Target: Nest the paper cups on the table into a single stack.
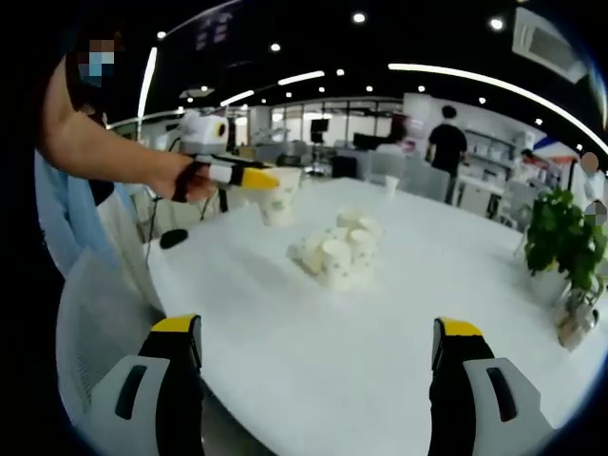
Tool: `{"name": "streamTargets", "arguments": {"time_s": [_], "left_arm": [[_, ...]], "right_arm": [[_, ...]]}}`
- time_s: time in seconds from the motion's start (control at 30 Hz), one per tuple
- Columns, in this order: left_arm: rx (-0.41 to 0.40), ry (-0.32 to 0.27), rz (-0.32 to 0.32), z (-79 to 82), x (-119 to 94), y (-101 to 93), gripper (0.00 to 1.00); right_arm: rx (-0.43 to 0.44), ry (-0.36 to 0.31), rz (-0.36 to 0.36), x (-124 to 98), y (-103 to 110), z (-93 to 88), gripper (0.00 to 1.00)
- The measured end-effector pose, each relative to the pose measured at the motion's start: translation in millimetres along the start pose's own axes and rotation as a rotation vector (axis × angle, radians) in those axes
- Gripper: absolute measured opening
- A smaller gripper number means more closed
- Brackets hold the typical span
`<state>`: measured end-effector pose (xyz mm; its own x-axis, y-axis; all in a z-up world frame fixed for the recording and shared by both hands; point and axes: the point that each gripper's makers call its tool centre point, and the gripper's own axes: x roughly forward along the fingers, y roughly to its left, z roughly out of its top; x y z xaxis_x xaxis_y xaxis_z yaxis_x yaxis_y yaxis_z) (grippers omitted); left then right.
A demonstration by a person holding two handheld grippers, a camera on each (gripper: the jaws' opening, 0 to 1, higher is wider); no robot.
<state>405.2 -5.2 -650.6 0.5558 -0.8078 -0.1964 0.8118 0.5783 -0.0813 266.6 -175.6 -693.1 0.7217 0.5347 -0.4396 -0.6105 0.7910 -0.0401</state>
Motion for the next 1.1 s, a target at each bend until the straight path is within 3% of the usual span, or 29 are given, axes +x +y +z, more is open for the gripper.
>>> {"name": "streamTargets", "arguments": {"time_s": [0.4,0.77,1.1], "left_arm": [[0.022,0.004,-0.076,-3.5,5.7,-41.9,0.44],[0.031,0.008,-0.107,-5.8,8.8,-57.1,0.44],[0.052,0.015,-0.123,-18.5,10.0,-70.7,0.44]], "right_arm": [[-0.005,0.0,0.001,-2.6,2.1,0.1,1.0],[0.001,0.002,0.002,-1.9,3.4,-2.0,1.0],[0.007,0.005,-0.001,-0.9,0.1,-4.0,1.0]]}}
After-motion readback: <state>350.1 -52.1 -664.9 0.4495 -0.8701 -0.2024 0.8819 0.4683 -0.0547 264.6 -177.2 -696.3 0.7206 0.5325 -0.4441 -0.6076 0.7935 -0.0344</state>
